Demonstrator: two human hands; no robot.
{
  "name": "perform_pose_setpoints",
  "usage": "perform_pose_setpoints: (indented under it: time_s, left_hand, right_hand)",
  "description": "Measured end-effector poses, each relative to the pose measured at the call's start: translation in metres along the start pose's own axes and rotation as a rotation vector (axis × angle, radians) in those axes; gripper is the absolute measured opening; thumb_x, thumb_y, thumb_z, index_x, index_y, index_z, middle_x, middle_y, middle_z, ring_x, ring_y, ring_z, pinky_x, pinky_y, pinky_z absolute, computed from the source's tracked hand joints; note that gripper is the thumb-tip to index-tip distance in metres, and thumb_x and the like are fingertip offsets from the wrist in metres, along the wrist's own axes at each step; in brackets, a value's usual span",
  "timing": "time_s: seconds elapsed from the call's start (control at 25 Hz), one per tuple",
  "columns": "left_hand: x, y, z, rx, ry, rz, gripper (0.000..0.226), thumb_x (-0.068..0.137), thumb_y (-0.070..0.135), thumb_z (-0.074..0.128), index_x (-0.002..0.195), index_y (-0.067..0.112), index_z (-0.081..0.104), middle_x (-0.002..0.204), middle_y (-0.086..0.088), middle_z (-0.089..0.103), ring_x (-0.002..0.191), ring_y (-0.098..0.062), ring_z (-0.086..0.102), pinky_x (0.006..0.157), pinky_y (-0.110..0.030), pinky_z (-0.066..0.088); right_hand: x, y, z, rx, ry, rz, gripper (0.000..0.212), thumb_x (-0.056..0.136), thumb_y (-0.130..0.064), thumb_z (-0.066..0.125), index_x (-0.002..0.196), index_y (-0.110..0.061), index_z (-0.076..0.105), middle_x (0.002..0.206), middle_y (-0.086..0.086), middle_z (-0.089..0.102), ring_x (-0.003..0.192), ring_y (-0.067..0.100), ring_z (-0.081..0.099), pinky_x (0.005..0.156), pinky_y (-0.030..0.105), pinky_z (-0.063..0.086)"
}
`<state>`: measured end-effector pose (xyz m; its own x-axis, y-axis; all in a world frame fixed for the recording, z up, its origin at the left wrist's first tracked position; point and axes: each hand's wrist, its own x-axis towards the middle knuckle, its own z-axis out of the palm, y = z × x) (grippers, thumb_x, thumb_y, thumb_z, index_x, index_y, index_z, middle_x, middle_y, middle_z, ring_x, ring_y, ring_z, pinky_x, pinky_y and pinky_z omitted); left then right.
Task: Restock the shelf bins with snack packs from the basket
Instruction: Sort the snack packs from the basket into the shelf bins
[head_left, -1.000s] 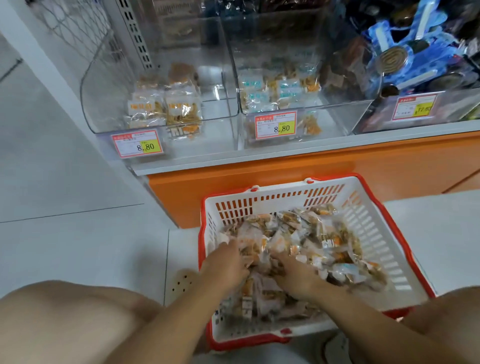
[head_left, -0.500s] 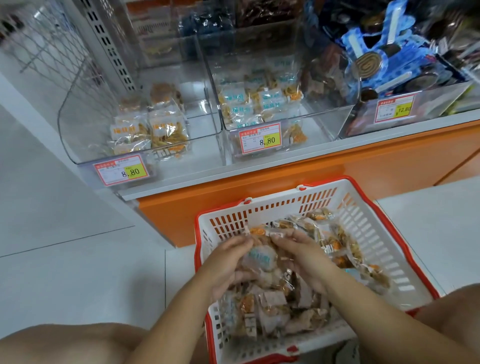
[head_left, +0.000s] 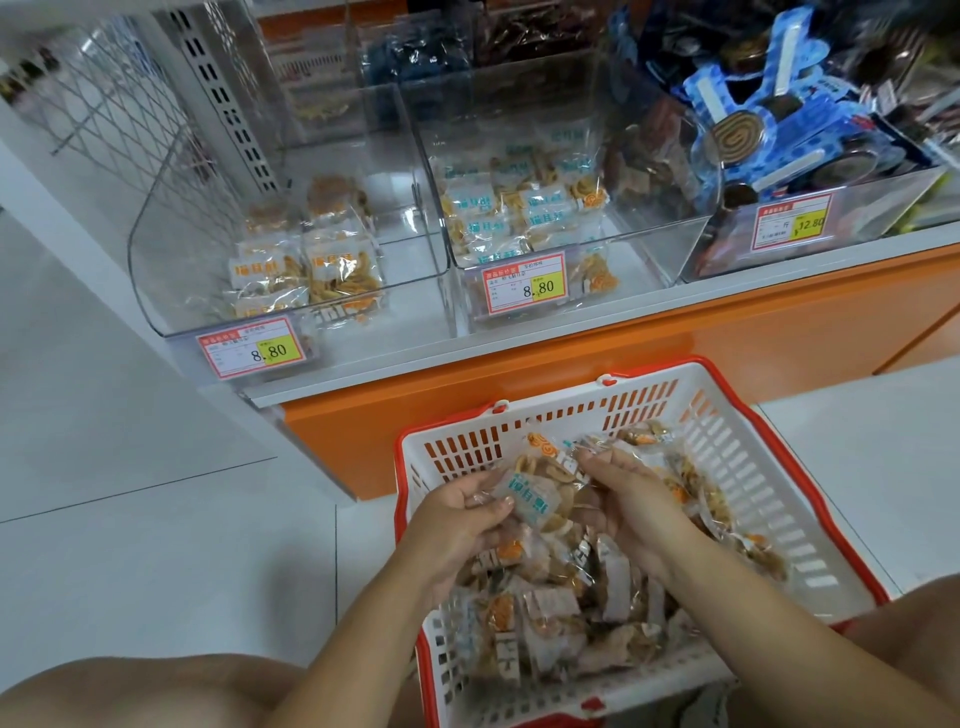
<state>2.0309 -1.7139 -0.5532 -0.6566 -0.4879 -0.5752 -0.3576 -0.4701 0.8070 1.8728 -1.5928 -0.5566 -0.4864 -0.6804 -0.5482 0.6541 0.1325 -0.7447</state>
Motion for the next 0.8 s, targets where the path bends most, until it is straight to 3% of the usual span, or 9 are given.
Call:
perform_pose_setpoints:
  time_s: [0.16, 0.28, 0.36, 0.48, 0.56, 0.64, 0.68, 0.76, 0.8]
  left_hand:
    - [0.001, 0.006, 0.002, -0.022, -0.057, -0.016, 0.043, 0.089, 0.003, 0.066, 0.13, 0.014, 0.057, 0.114, -0.012, 0.071, 0.101, -0.026, 0.071, 0.083, -0.039, 0.059]
    - [-0.004, 0.014, 0.012, 0.024, -0.05, 0.007, 0.038, 0.088, 0.013, 0.069, 0.125, 0.014, 0.061, 0.11, -0.009, 0.072, 0.096, -0.023, 0.072, 0.073, -0.034, 0.06]
    - [-0.005, 0.023, 0.014, 0.178, 0.004, 0.084, 0.033, 0.089, 0.016, 0.069, 0.121, 0.02, 0.064, 0.112, -0.004, 0.071, 0.094, -0.019, 0.072, 0.07, -0.029, 0.059]
    - [-0.007, 0.05, 0.017, 0.515, -0.023, 0.222, 0.025, 0.089, 0.022, 0.069, 0.105, 0.041, 0.068, 0.111, 0.016, 0.065, 0.098, -0.008, 0.067, 0.074, -0.021, 0.058]
    - [-0.01, 0.071, 0.025, 0.532, 0.006, 0.299, 0.022, 0.087, 0.027, 0.071, 0.1, 0.044, 0.068, 0.103, 0.019, 0.068, 0.094, -0.001, 0.067, 0.074, -0.017, 0.056]
    - [-0.013, 0.086, 0.033, 0.385, 0.039, 0.338, 0.023, 0.084, 0.03, 0.074, 0.1, 0.045, 0.066, 0.101, 0.018, 0.07, 0.091, 0.0, 0.068, 0.074, -0.016, 0.054]
    - [-0.012, 0.091, 0.037, 0.303, 0.022, 0.345, 0.027, 0.08, 0.033, 0.078, 0.102, 0.044, 0.066, 0.104, 0.016, 0.071, 0.094, -0.005, 0.069, 0.079, -0.024, 0.056]
    - [-0.01, 0.102, 0.044, 0.202, -0.014, 0.337, 0.038, 0.073, 0.034, 0.083, 0.107, 0.039, 0.066, 0.106, 0.011, 0.073, 0.096, -0.015, 0.071, 0.084, -0.042, 0.058]
    - [-0.012, 0.111, 0.049, 0.184, -0.011, 0.356, 0.036, 0.075, 0.029, 0.081, 0.108, 0.035, 0.067, 0.103, 0.009, 0.074, 0.095, -0.015, 0.071, 0.083, -0.042, 0.059]
  right_hand:
    - [-0.003, -0.007, 0.002, -0.052, 0.018, -0.094, 0.024, 0.097, -0.01, 0.055, 0.074, -0.008, 0.048, 0.074, 0.015, 0.06, 0.053, 0.019, 0.06, 0.043, 0.025, 0.05]
    - [-0.008, -0.014, 0.001, -0.175, 0.042, -0.16, 0.016, 0.094, -0.013, 0.059, 0.081, -0.008, 0.053, 0.081, 0.019, 0.062, 0.063, 0.024, 0.063, 0.051, 0.029, 0.054]
    - [-0.013, -0.025, -0.002, -0.267, -0.001, -0.174, 0.01, 0.091, -0.009, 0.063, 0.097, -0.012, 0.056, 0.095, 0.017, 0.064, 0.077, 0.027, 0.065, 0.061, 0.03, 0.054]
    - [-0.019, -0.051, -0.006, -0.706, -0.161, -0.274, 0.06, 0.083, -0.009, 0.074, 0.129, -0.041, 0.05, 0.106, -0.008, 0.062, 0.089, 0.013, 0.062, 0.07, 0.02, 0.052]
    - [-0.025, -0.069, 0.0, -0.838, -0.218, -0.35, 0.051, 0.079, -0.012, 0.078, 0.117, -0.042, 0.063, 0.089, -0.013, 0.065, 0.072, -0.001, 0.061, 0.063, 0.013, 0.049]
    - [-0.03, -0.082, 0.006, -0.778, -0.128, -0.443, 0.03, 0.076, -0.015, 0.081, 0.095, -0.037, 0.074, 0.074, -0.006, 0.065, 0.066, 0.004, 0.059, 0.063, 0.017, 0.049]
    - [-0.032, -0.088, 0.008, -0.703, -0.052, -0.482, 0.024, 0.074, -0.017, 0.081, 0.092, -0.031, 0.075, 0.073, 0.001, 0.067, 0.067, 0.009, 0.061, 0.065, 0.023, 0.051]
    - [-0.033, -0.101, 0.008, -0.49, 0.036, -0.525, 0.029, 0.068, -0.025, 0.079, 0.094, -0.017, 0.072, 0.079, 0.007, 0.072, 0.075, 0.02, 0.064, 0.07, 0.031, 0.052]
    - [-0.034, -0.109, 0.009, -0.433, 0.041, -0.532, 0.036, 0.065, -0.03, 0.079, 0.095, -0.012, 0.068, 0.081, 0.008, 0.072, 0.078, 0.024, 0.066, 0.072, 0.034, 0.052]
